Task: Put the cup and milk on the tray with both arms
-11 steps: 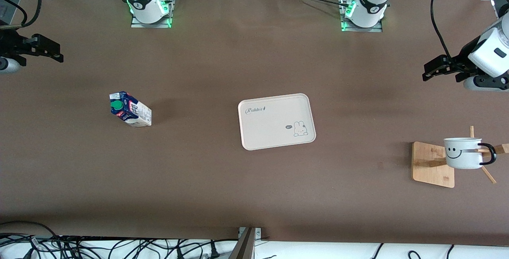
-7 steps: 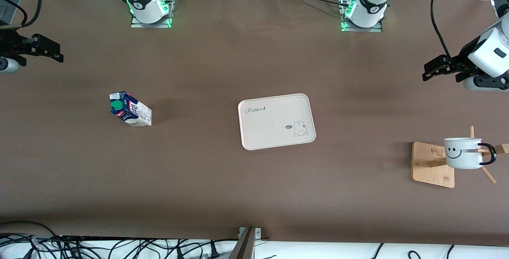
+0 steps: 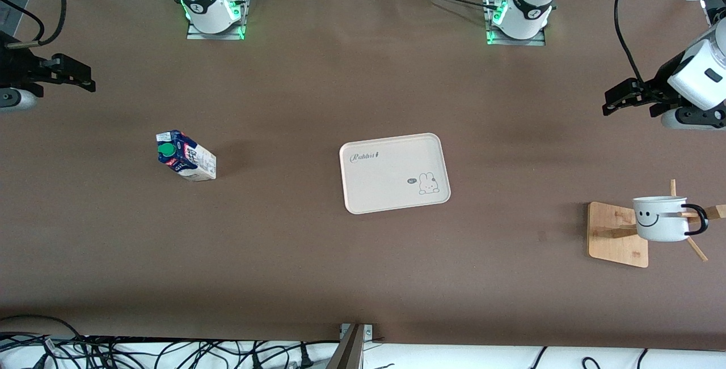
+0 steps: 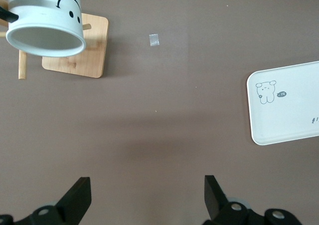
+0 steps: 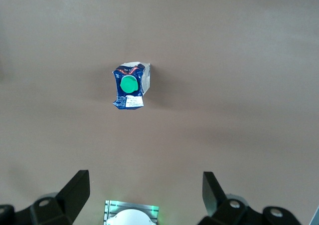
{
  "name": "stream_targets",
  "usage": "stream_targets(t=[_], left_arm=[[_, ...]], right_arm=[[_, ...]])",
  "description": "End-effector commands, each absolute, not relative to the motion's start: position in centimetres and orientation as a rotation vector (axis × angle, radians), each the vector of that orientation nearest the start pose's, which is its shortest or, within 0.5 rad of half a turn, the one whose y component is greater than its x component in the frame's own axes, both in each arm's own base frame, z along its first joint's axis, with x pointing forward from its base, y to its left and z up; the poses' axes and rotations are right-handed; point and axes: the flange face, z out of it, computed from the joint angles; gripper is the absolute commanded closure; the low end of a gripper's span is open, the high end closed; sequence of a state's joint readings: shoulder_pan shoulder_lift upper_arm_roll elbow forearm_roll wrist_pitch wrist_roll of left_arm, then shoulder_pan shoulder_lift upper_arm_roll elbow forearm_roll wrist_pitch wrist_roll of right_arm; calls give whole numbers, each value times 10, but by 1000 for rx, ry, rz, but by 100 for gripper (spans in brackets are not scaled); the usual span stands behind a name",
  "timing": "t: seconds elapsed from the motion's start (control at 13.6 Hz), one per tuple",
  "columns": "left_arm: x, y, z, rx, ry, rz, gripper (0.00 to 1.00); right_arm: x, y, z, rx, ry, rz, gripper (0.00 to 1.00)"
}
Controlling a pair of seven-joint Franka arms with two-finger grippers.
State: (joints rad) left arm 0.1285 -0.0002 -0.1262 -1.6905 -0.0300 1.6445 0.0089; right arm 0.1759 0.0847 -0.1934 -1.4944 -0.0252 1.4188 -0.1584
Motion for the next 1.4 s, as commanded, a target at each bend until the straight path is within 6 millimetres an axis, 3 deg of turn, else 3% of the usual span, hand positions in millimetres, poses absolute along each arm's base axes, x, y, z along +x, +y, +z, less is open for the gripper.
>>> stream_targets(t=[0.0, 0.59, 0.96, 1.18, 1.33], left_arm=[[561, -2, 579, -3155, 3, 75, 0], [561, -2, 579, -3155, 3, 75, 0], [561, -2, 579, -3155, 3, 75, 0], [561, -2, 579, -3155, 1, 75, 0], [561, -2, 578, -3155, 8, 77, 0]], right_arm=[[564, -6, 578, -3139, -216, 345, 0], [593, 2, 507, -3120, -230, 490, 0], [613, 28, 445, -3071, -252, 506, 0], [611, 27, 401, -3083, -249, 462, 0], [608, 26, 390, -3082, -244, 464, 0]])
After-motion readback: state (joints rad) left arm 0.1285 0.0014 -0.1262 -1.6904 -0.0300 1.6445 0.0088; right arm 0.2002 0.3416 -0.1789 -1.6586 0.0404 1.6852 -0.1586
